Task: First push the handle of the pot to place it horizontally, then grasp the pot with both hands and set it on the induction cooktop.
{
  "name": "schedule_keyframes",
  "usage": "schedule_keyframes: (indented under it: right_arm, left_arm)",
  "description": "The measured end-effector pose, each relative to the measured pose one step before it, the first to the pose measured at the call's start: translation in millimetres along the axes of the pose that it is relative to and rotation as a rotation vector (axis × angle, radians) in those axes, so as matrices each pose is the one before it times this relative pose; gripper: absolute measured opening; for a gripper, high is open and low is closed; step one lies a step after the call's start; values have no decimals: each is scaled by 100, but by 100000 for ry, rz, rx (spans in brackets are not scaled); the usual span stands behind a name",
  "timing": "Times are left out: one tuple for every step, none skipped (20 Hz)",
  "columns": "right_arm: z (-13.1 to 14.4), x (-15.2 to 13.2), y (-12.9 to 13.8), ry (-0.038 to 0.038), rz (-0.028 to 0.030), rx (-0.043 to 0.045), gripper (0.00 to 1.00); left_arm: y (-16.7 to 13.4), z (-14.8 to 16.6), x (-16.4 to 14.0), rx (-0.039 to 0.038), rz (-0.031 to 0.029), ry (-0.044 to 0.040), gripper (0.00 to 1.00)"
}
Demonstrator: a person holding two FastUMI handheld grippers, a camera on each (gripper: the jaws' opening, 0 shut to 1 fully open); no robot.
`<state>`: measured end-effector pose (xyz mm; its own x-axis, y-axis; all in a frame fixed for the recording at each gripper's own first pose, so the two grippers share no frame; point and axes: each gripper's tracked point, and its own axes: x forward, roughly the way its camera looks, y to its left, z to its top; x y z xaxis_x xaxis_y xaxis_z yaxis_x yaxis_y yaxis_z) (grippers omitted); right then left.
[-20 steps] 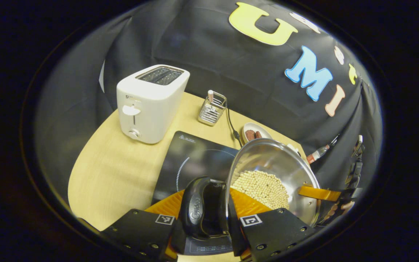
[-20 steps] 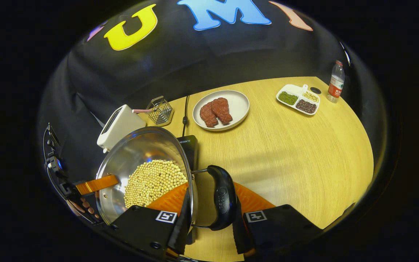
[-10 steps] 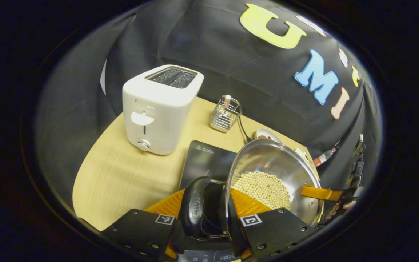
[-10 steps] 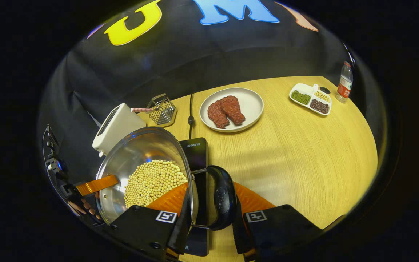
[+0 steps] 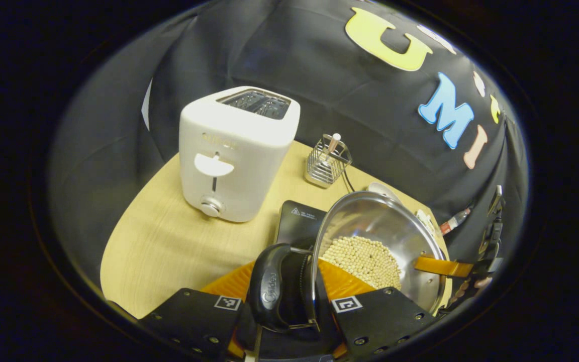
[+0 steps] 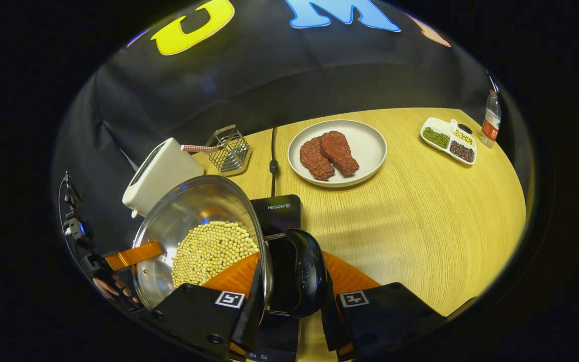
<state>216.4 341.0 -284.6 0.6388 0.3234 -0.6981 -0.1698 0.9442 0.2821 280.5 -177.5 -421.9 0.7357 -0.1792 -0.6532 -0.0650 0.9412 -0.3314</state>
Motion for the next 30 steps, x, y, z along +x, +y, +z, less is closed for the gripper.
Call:
schedule_keyframes:
  right_arm:
    - [158,-44,142,-649,300,-211,52]
    - [-39,239,-13,-209,-249,-175,52]
    - [-253,-14,-183,459,-97,-441,52]
    - [178,102,-52,-538,397,-143,53]
    - [-92,126,46,367,-51,92,55]
    - [-73,-89,-54,846,-17,891,59]
    - [-164,-103,115,1610,-790,2192,57]
    - [-259,-239,16,1754,-698,1288,57]
    - [-161,-145,40,1362,5,-1,58]
    - [-170,-411,-148,1189,36,-930,58]
    - [-90,-301,-57,417,365,-948,59]
    - [-55,-382,-71,335,-18,-1068,60]
    - [71,-397,-267,-433,234,-884,65]
    - [195,-392,-345,-799,-440,-967,70]
    - [156,-583,-489,-1322,-500,-761,87]
    - [359,-796,-308,-1342,-27,-407,93]
    - [249,-683,-93,-1815,1559,94,98]
    - [358,-869,-105,-1533,1154,300,99]
    - [546,-997,-436,-2174,-5,167,99]
    - [781,-1192,-458,-3088,94,543,95]
    - [614,-948,-660,-2545,-507,581,99]
    - [828,-1304,-696,-2921,-82,941,98]
    - [836,-1141,-828,-3323,-176,599,98]
    - [962,-1237,-1182,-3353,-853,352,98]
    - [908,-1241,-1143,-3338,-750,100,98]
    - [1164,-1218,-1303,-3804,-1094,-440,98]
    - [1182,-1242,-1472,-3748,-1209,-1031,98]
    - [1327,-1211,-1478,-3944,-1084,-1641,98]
    - [1285,-1140,-1383,-3819,-1580,-1950,98]
    - [1386,-1098,-1634,-3952,-2465,-2036,98]
  left_arm:
    - [93,44,375,1379,-23,-1973,52]
    - [47,-80,-181,18,-79,110,50]
    - [-265,113,-95,-1153,11,-295,54]
    - [74,103,-77,-442,-131,207,54]
    - [187,24,-64,-310,-38,254,46]
    - [81,70,-75,98,-9,113,55]
    - [56,33,-33,113,-35,379,55]
    - [52,174,27,-417,2,-213,53]
    - [-17,23,2,-863,234,-18,52]
    - [50,-32,-116,-955,758,-258,52]
    - [28,-120,-133,-33,494,13,56]
    - [-34,-219,9,38,201,-636,52]
    - [-89,-38,47,-358,278,-271,52]
    - [-25,-75,-155,455,830,-132,54]
    - [5,-164,-149,1288,1632,713,55]
    - [57,-55,-367,2392,2840,564,68]
    - [-198,455,-329,3323,1259,-1318,60]
    - [122,641,-242,3320,3035,-2493,67]
    - [440,1096,-757,2802,3864,-2678,75]
    - [61,1017,-1236,2248,1576,-1999,83]
    - [-354,814,-967,1846,967,-1009,83]
    - [-360,360,-892,1529,1472,-548,83]
    - [-448,685,-939,2149,1312,-1769,83]
    - [-872,782,-1049,2182,1019,-1770,83]
    - [-915,1053,-1447,2053,1164,-2901,83]
    - [-977,1418,-1414,1783,1238,-3660,83]
    - [-1139,1525,-1389,788,1015,-4188,83]
    - [-1411,1416,-1342,53,322,-3136,83]
    - [-1467,1196,-1580,-385,524,-1669,83]
    - [-1525,896,-1174,-583,656,-574,83]
